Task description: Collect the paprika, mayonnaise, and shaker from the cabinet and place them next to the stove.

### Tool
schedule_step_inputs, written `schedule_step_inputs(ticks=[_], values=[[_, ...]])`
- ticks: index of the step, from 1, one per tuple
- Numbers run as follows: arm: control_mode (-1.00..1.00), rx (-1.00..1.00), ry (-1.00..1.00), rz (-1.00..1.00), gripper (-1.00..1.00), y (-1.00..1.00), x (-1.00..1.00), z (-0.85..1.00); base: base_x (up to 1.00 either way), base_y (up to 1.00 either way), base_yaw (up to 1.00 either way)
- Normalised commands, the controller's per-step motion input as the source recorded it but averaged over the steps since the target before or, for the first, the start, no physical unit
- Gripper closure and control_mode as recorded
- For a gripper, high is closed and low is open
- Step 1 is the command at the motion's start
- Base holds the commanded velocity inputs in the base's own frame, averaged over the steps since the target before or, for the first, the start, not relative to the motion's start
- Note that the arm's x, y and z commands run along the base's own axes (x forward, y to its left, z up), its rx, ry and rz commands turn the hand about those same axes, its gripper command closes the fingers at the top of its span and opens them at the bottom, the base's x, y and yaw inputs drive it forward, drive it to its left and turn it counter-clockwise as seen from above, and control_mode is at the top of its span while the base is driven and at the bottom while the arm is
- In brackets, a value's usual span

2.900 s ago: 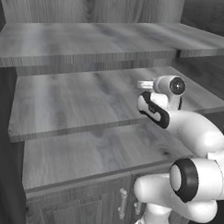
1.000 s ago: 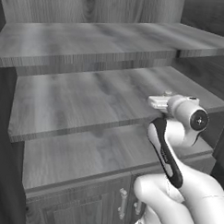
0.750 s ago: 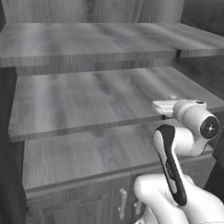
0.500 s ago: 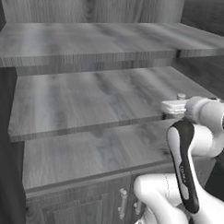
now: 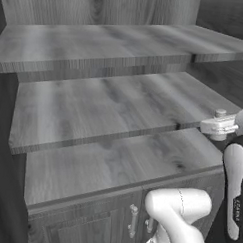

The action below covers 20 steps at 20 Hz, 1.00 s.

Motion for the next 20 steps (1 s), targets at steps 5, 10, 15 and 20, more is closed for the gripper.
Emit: schedule_step_inputs(ticks=[5, 10, 15, 20], values=[[-1.0, 0.0, -0.05, 0.02, 1.0, 0.05, -0.89, -0.32, 0.0, 0.0, 0.0], [1.0, 0.0, -0.01, 0.01, 1.0, 0.03, -0.16, -0.05, -0.68, 0.13, 0.03], [1.0, 0.0, 0.0, 0.0, 1.0, 0.0, 0.0, 0.0, -0.99, 0.15, 0.09], [1.0, 0.0, 0.0, 0.0, 1.0, 0.0, 0.0, 0.0, -1.0, 0.19, 0.15]])
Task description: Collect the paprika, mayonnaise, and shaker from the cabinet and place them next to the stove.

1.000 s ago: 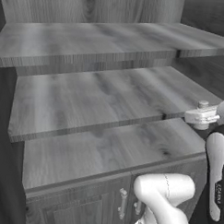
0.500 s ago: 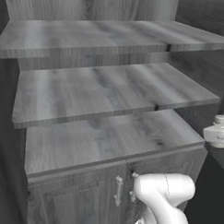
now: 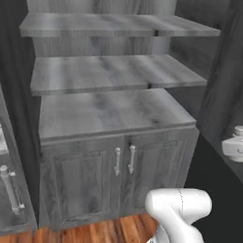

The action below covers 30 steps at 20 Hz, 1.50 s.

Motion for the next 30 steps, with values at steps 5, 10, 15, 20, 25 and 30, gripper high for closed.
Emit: schedule_step_inputs(ticks=[5, 10, 15, 20, 25, 30], values=[[1.0, 0.0, 0.0, 0.0, 1.0, 0.0, 0.0, 0.0, -0.99, 0.4, 0.21], [1.0, 0.0, 0.0, 0.0, 1.0, 0.0, 0.0, 0.0, -0.86, 0.53, 0.27], [1.0, 0.0, 0.0, 0.0, 1.0, 0.0, 0.0, 0.0, -0.63, 0.62, 0.34], [1.0, 0.0, 0.0, 0.0, 1.0, 0.0, 0.0, 0.0, -0.41, 0.68, 0.41], [1.0, 0.0, 0.0, 0.0, 1.0, 0.0, 0.0, 0.0, -0.17, 0.76, 0.46], [1.0, 0.0, 0.0, 0.0, 1.0, 0.0, 0.0, 0.0, 0.0, 0.81, 0.5]])
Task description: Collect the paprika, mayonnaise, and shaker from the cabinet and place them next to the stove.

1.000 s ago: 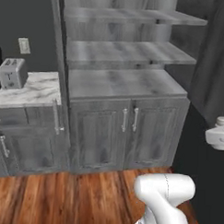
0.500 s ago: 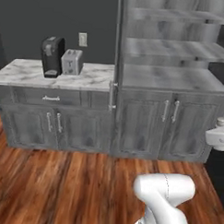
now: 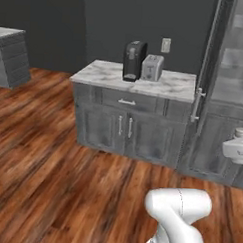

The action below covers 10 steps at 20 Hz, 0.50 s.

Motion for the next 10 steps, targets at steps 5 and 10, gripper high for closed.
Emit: schedule_step_inputs(ticks=[5, 10], values=[[1.0, 0.0, 0.0, 0.0, 1.0, 0.0, 0.0, 0.0, 0.07, 0.71, 0.48], [1.0, 0.0, 0.0, 0.0, 1.0, 0.0, 0.0, 0.0, 0.41, 0.53, 0.44]])
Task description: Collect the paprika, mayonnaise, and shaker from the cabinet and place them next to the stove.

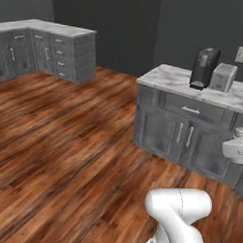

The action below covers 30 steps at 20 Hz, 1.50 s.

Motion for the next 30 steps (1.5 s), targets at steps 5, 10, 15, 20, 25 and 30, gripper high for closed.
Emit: schedule_step_inputs(ticks=[5, 10, 15, 20, 25, 30], values=[[1.0, 0.0, 0.0, 0.0, 1.0, 0.0, 0.0, 0.0, 0.59, 0.33, 0.45], [1.0, 0.0, 0.0, 0.0, 1.0, 0.0, 0.0, 0.0, 0.66, 0.19, 0.47], [1.0, 0.0, 0.0, 0.0, 1.0, 0.0, 0.0, 0.0, 0.99, -0.09, 0.37], [1.0, 0.0, 0.0, 0.0, 1.0, 0.0, 0.0, 0.0, 1.0, -0.35, 0.32], [1.0, 0.0, 0.0, 0.0, 1.0, 0.0, 0.0, 0.0, 1.0, -0.34, 0.31], [1.0, 0.0, 0.0, 0.0, 1.0, 0.0, 0.0, 0.0, 1.0, -0.25, 0.33]])
